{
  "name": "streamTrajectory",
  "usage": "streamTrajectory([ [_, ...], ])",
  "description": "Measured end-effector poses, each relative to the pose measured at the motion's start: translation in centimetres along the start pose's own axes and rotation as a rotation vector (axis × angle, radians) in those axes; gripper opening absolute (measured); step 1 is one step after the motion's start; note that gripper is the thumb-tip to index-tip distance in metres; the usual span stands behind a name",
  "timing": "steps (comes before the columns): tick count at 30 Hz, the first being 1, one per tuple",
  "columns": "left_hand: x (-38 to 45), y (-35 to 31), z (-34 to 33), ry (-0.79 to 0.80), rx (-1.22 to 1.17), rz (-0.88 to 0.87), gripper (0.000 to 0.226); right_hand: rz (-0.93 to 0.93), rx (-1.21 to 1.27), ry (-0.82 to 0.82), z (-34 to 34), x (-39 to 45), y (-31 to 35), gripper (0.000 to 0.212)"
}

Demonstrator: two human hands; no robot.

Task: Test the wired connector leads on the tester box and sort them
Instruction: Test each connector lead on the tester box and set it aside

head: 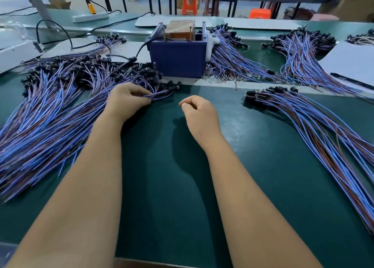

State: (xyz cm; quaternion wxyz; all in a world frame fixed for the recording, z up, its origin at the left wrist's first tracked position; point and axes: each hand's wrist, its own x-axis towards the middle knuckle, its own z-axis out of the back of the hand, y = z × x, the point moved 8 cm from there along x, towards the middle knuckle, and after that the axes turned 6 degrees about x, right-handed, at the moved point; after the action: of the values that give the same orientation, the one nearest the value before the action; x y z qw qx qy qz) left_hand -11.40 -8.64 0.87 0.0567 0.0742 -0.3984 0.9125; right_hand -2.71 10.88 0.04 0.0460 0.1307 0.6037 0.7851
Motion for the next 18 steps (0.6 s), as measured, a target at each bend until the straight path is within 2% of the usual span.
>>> streamTrajectory([
  [2,0.3,0.2,0.2,0.141,-0.046,0.01,0.026,0.0,0.004,-0.004,0.1,0.0,0.0,0.018],
  [4,0.3,0.4,0.4,0.201,-0.044,0.048,0.03,-0.001,0.027,-0.019,0.2,-0.1,0.0,0.019],
  [5,0.2,0.3,0.4,0.178,-0.027,0.059,0.026,-0.002,0.045,-0.032,0.3,-0.1,0.1,0.019],
  [7,-0.1,-0.2,0.4,0.027,0.119,0.053,0.02,0.001,0.081,-0.062,0.6,-0.2,0.1,0.018],
  [10,-1.5,-1.6,-0.2,-0.173,0.323,0.074,0.042,-0.002,0.098,-0.089,0.9,-0.1,0.1,0.019],
  [13,-2.1,-2.8,-1.4,-0.225,0.316,0.1,0.046,-0.006,0.083,-0.098,0.8,0.1,0.0,0.022],
  [18,-2.6,-3.5,-3.1,-0.251,0.287,0.134,0.026,-0.01,0.108,-0.108,0.9,0.3,-0.4,0.021],
])
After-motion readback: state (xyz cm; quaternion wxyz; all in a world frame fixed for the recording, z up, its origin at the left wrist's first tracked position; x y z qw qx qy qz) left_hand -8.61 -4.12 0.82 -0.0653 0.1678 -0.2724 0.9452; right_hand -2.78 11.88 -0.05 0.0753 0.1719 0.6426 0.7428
